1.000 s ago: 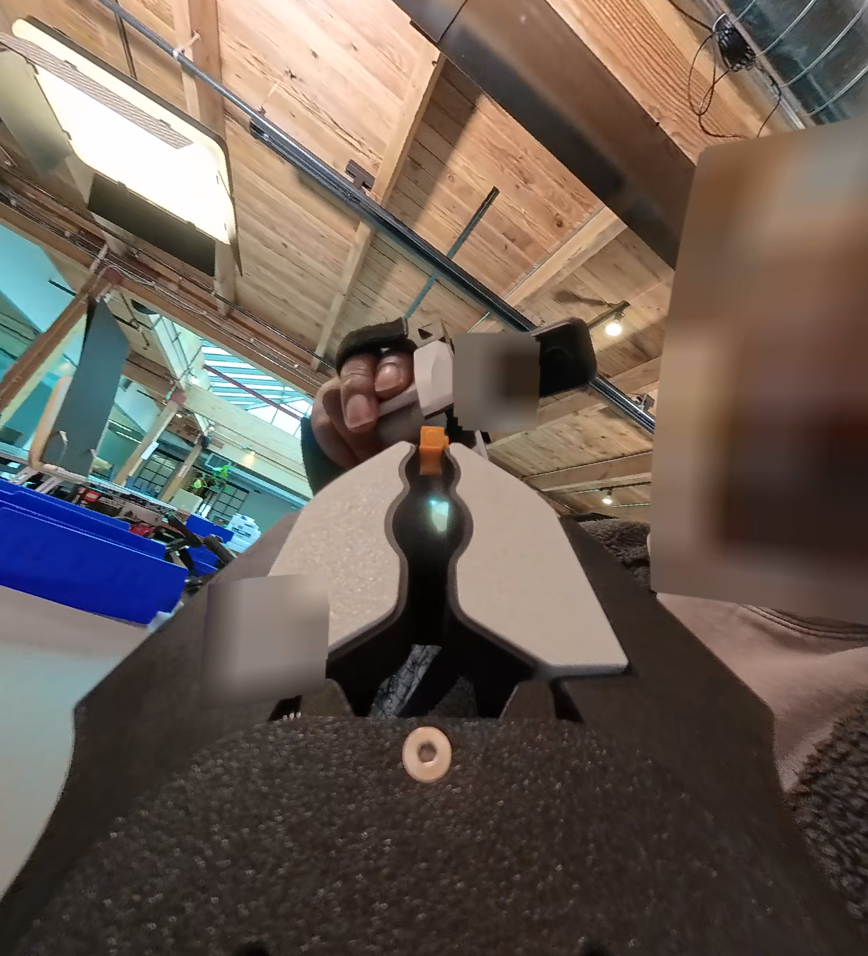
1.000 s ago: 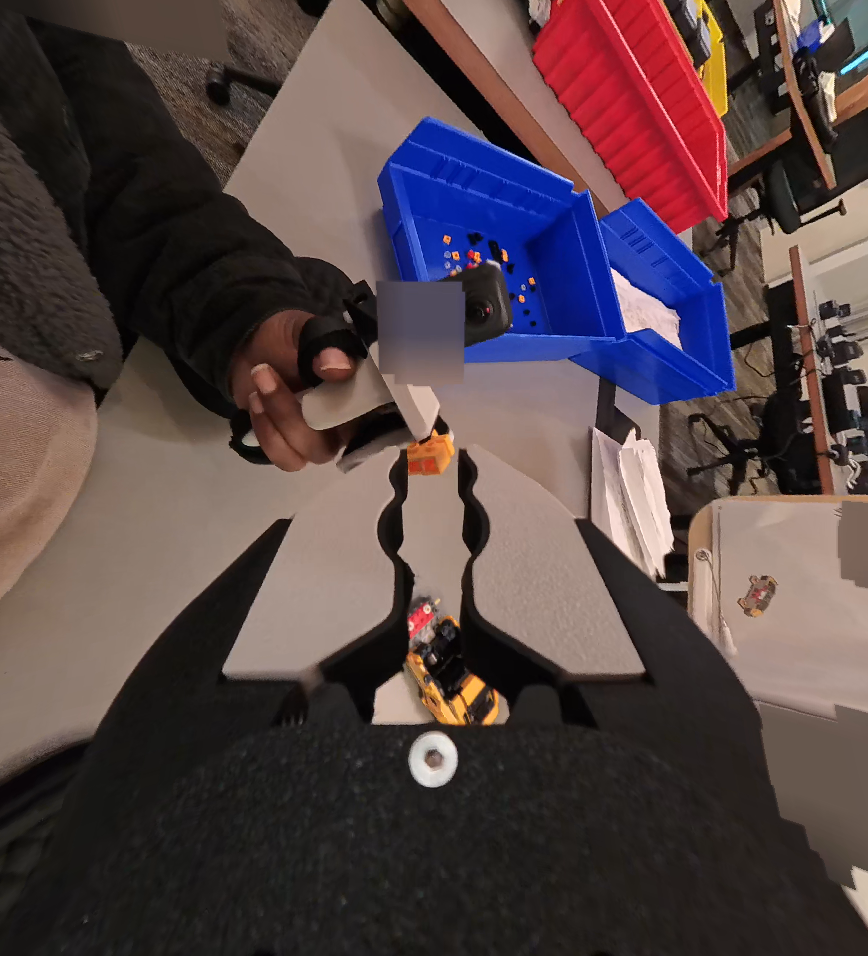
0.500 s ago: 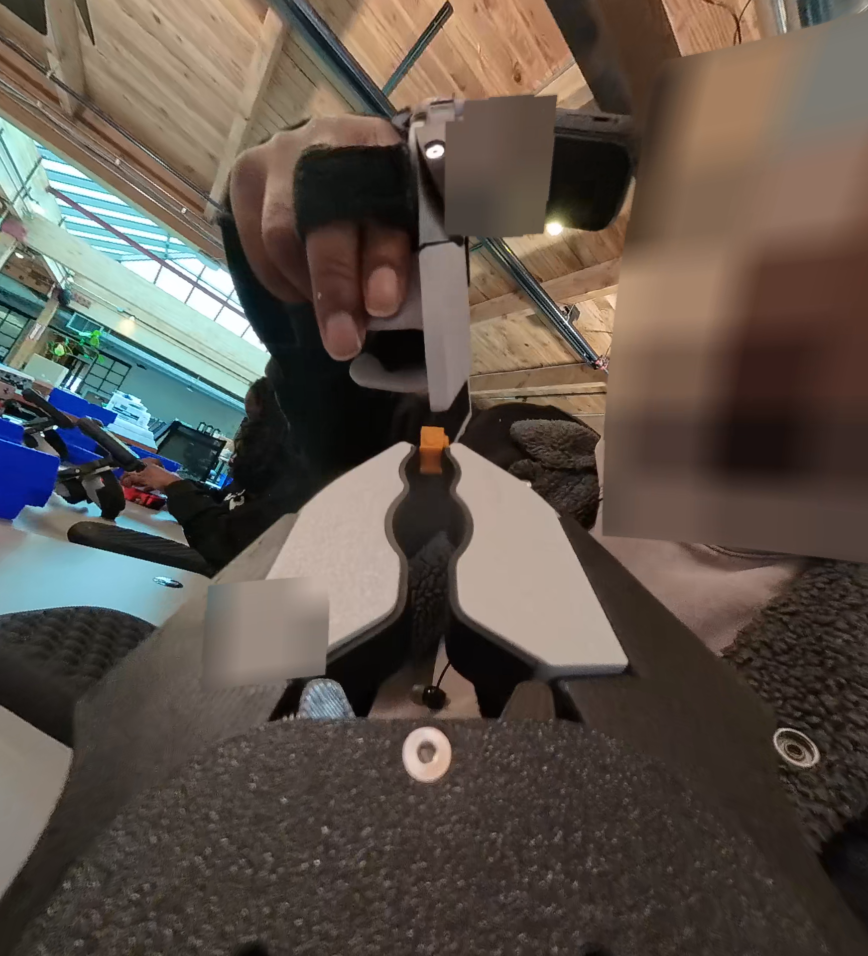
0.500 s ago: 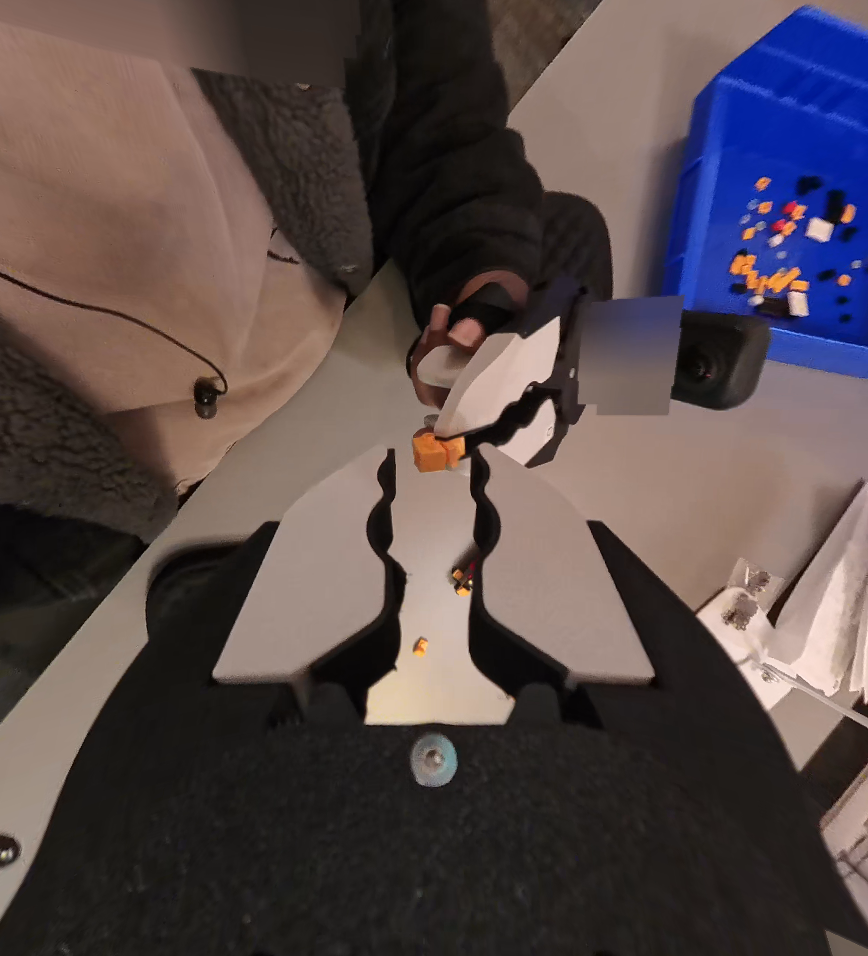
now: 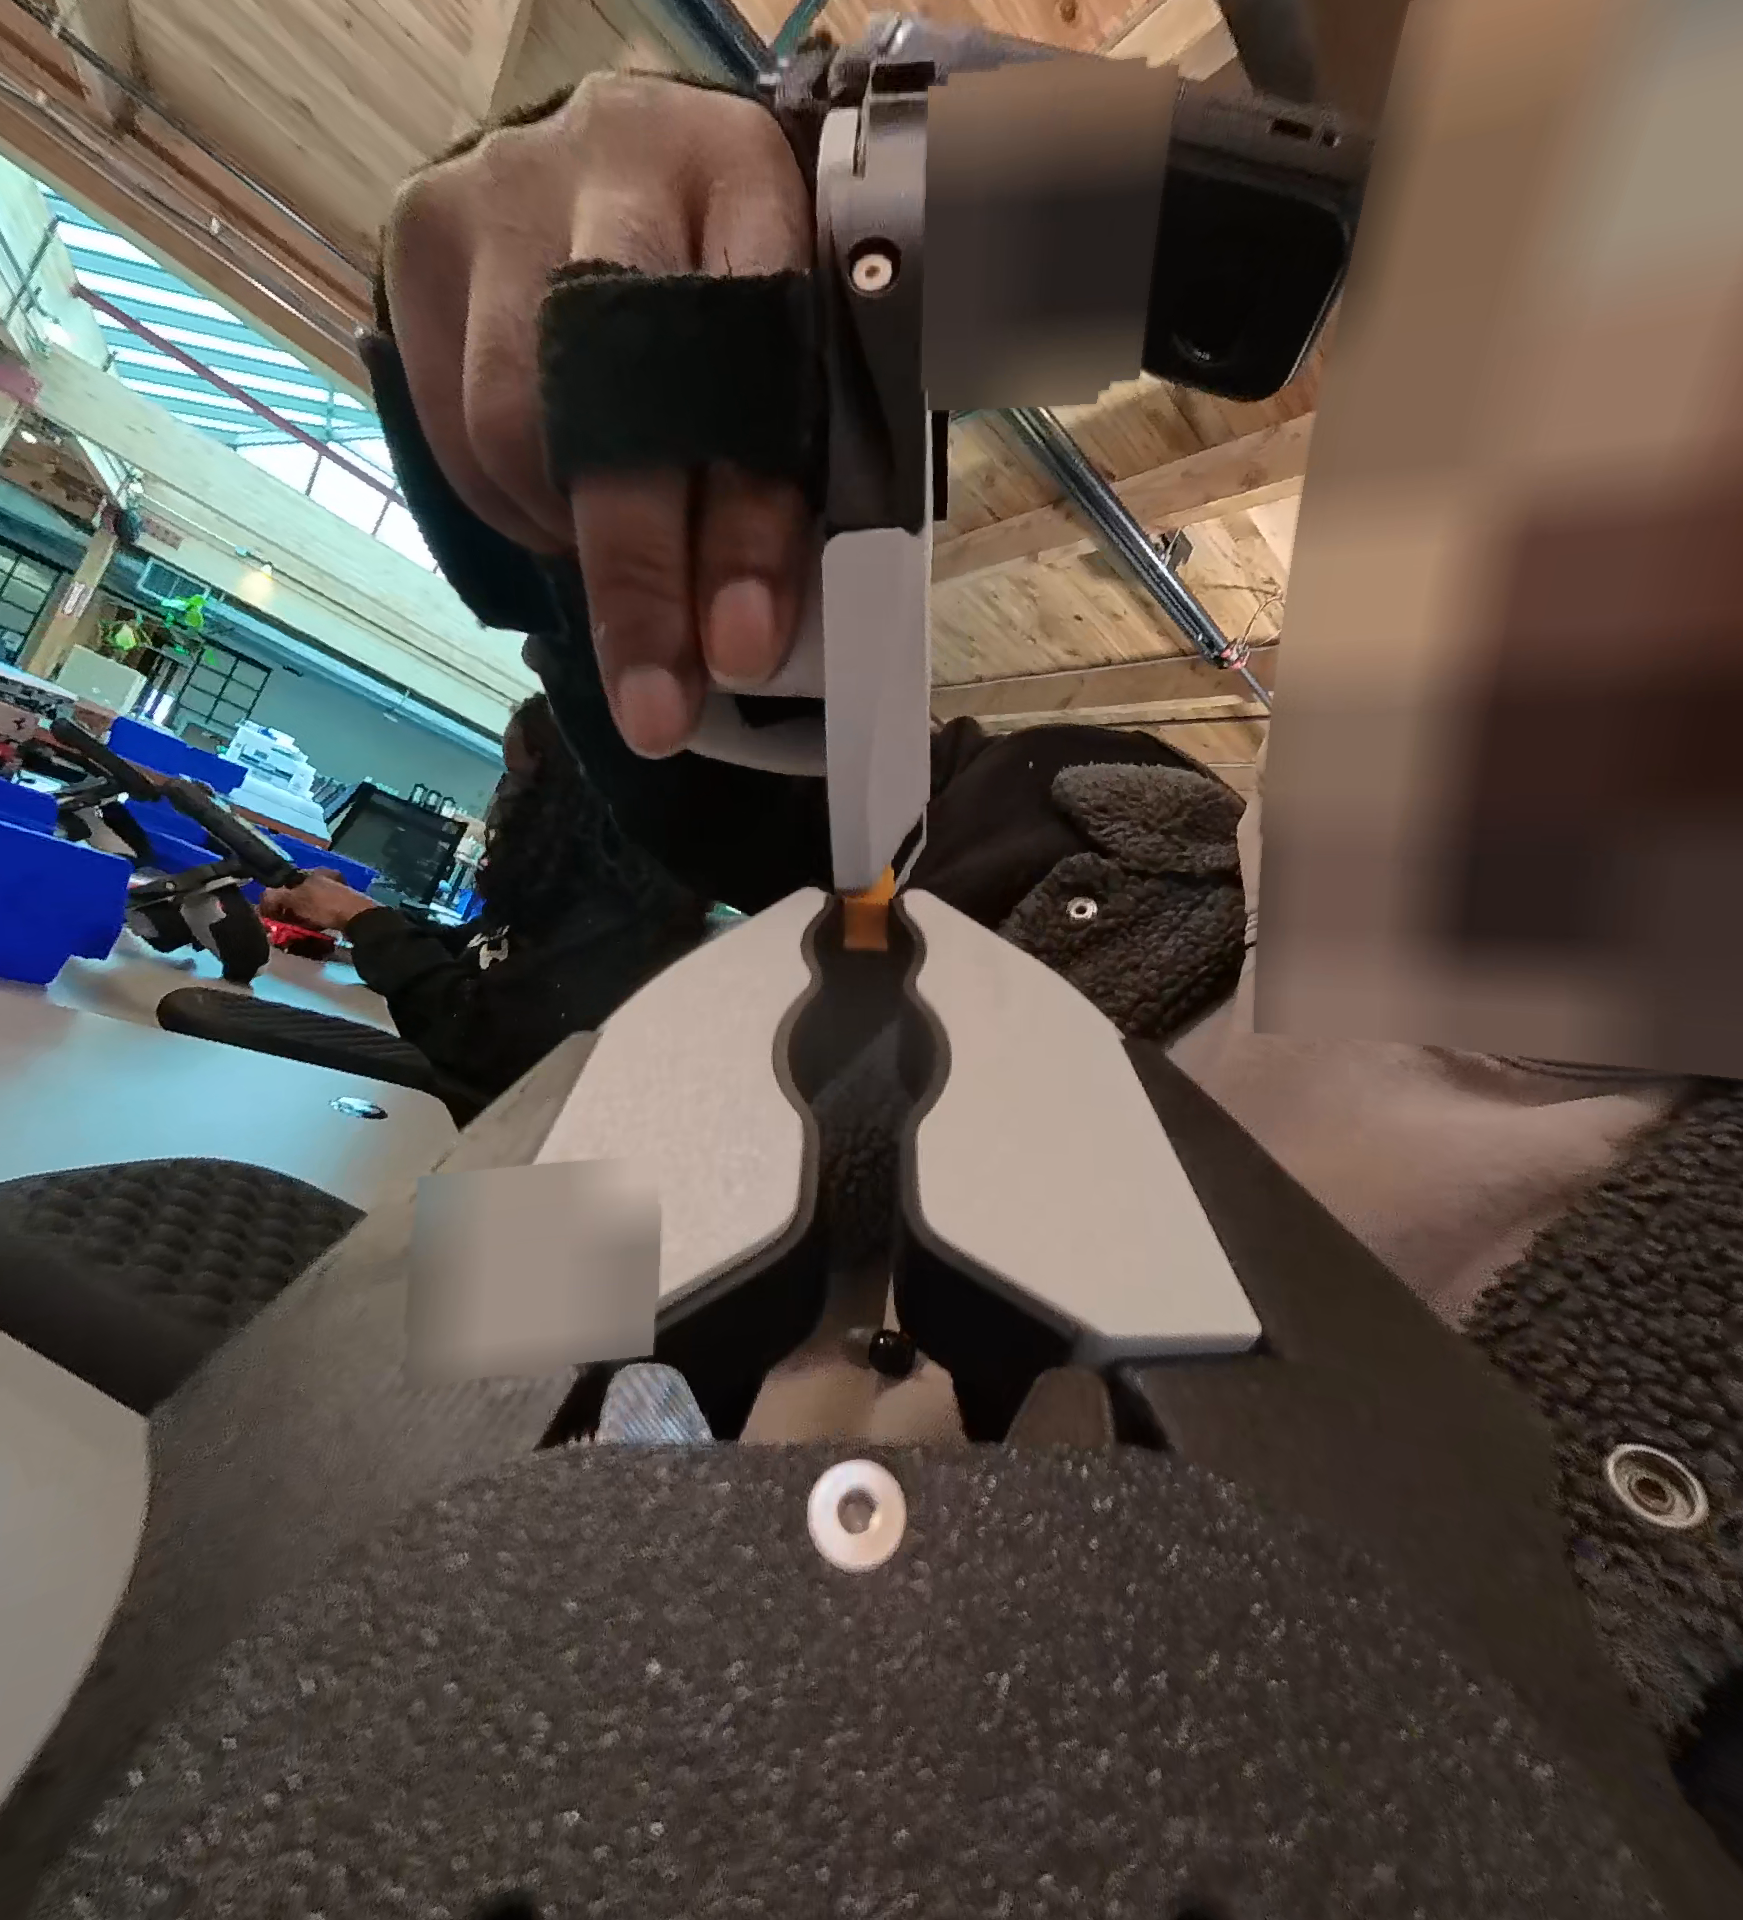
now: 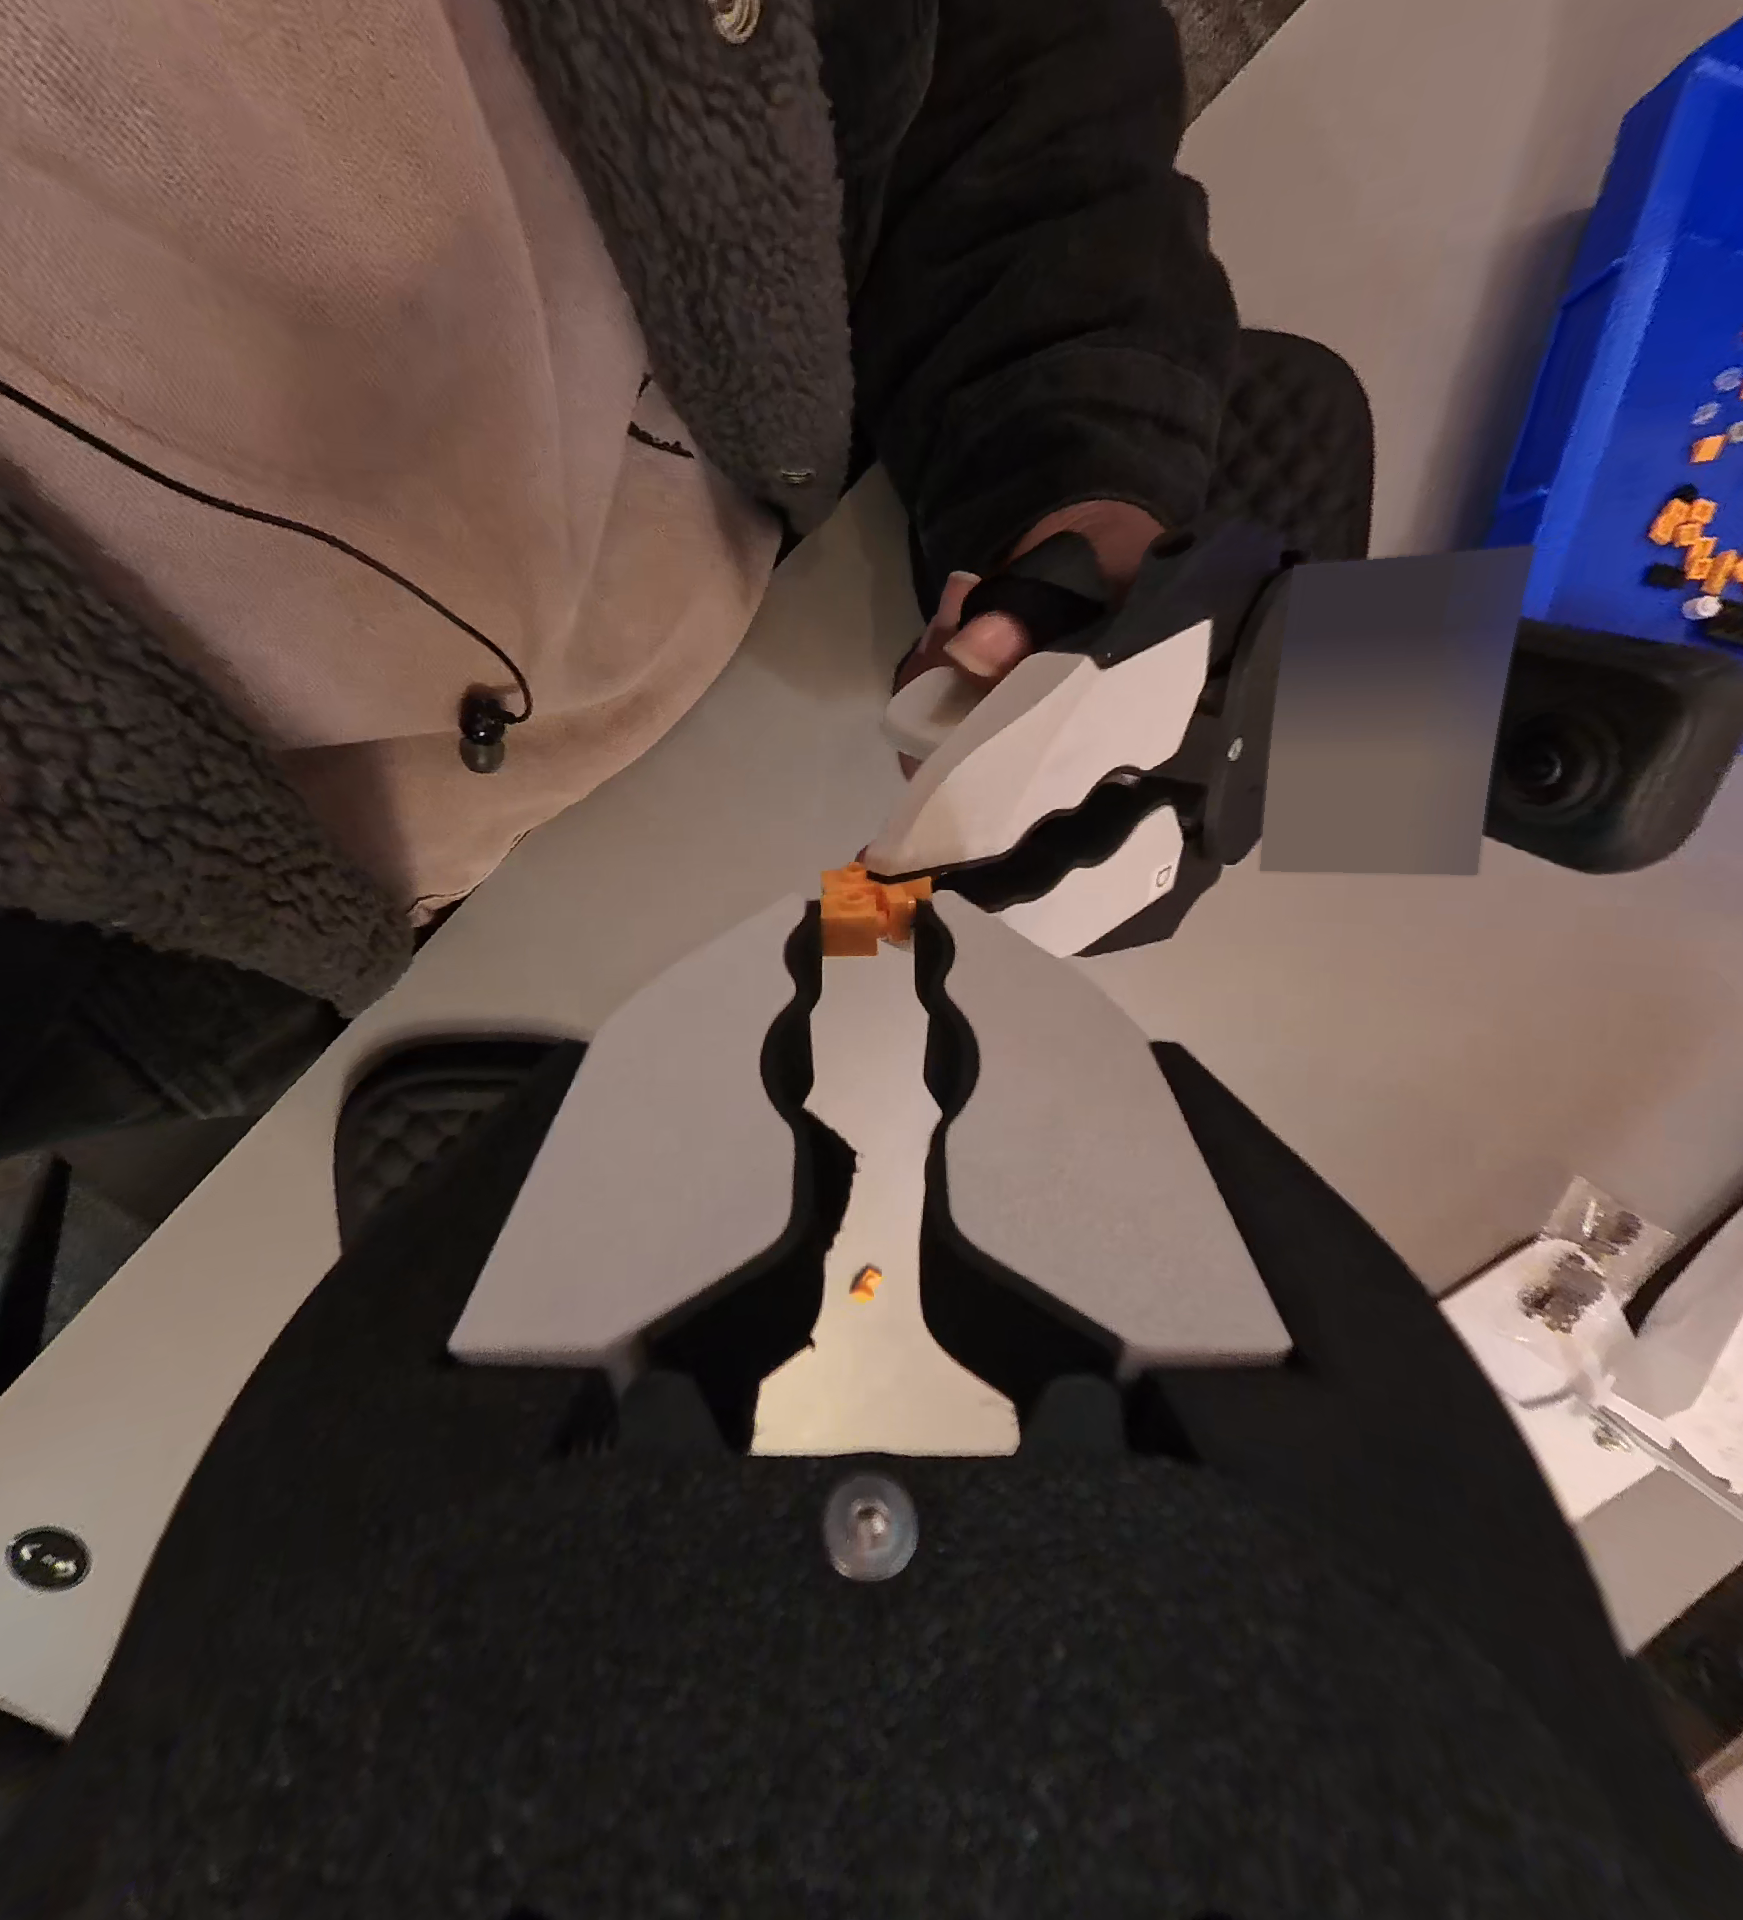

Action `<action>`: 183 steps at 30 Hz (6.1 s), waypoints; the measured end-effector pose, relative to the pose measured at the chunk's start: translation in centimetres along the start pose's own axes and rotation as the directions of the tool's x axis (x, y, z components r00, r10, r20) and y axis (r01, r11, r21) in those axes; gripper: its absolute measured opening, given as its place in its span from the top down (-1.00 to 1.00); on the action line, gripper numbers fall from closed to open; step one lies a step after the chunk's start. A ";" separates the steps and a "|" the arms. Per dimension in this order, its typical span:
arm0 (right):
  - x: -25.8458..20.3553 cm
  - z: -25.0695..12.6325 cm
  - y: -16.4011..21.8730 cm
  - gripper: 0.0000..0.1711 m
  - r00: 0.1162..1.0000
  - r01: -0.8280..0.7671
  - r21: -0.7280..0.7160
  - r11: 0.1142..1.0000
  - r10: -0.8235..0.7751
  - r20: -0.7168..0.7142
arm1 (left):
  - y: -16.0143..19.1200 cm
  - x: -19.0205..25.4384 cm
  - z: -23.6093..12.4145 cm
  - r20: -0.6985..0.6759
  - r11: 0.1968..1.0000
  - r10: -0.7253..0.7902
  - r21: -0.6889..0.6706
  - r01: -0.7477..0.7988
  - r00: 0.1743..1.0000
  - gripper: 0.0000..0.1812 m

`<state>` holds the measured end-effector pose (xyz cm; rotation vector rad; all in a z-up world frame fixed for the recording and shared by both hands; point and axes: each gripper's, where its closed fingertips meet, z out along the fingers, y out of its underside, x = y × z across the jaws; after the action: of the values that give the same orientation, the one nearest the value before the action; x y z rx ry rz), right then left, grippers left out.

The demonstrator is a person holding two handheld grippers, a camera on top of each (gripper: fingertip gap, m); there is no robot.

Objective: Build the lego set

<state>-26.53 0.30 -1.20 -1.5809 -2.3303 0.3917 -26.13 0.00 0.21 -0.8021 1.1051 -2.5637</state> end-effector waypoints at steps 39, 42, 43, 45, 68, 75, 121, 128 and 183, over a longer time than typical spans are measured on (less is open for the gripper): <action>-2.7 1.3 -0.9 0.81 0.982 -0.010 0.002 1.000 0.009 0.190 | 3.1 0.9 0.7 -0.062 0.982 -0.045 -0.186 0.033 0.997 0.91; -2.7 1.4 -1.0 0.81 0.982 -0.014 0.022 1.000 0.010 0.190 | 3.2 1.1 0.6 -0.069 0.980 -0.050 -0.195 0.036 0.996 0.91; -2.7 1.4 -1.0 0.81 0.982 -0.013 0.025 1.000 0.008 0.186 | 3.2 1.1 0.6 -0.068 0.980 -0.049 -0.197 0.035 0.996 0.91; -2.7 1.4 -1.0 0.81 0.984 -0.018 0.035 0.999 0.012 0.178 | 3.2 1.1 0.5 -0.068 0.980 -0.050 -0.197 0.035 0.996 0.91; -0.4 1.7 -0.8 0.80 0.966 0.093 0.110 0.990 -0.063 -0.251 | 2.8 0.7 -1.0 0.015 0.952 0.025 -0.305 -0.020 1.000 0.90; -1.3 3.5 -0.5 0.80 0.982 0.073 0.122 0.990 -0.050 -0.182 | 4.9 0.2 -1.7 0.063 0.882 0.068 -0.470 -0.031 0.996 0.90; 0.1 1.7 -1.7 0.80 0.993 0.113 -0.159 0.981 -0.107 0.045 | 1.5 1.8 -1.4 -0.030 0.962 0.182 -0.203 -0.185 0.983 0.90; 0.3 1.3 -2.2 0.78 0.994 0.105 -0.165 0.981 -0.101 0.034 | 1.1 2.4 -1.4 -0.049 0.961 0.209 -0.175 -0.214 0.977 0.90; -1.9 2.5 -2.4 0.77 0.986 0.075 -0.024 0.997 -0.071 0.148 | 3.2 3.8 -1.3 -0.170 0.948 0.068 -0.295 -0.117 0.983 0.89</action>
<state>-28.84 -2.41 -2.71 -1.5221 -2.5070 0.4740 -30.01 -3.02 -1.39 -0.5991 1.5760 -2.4457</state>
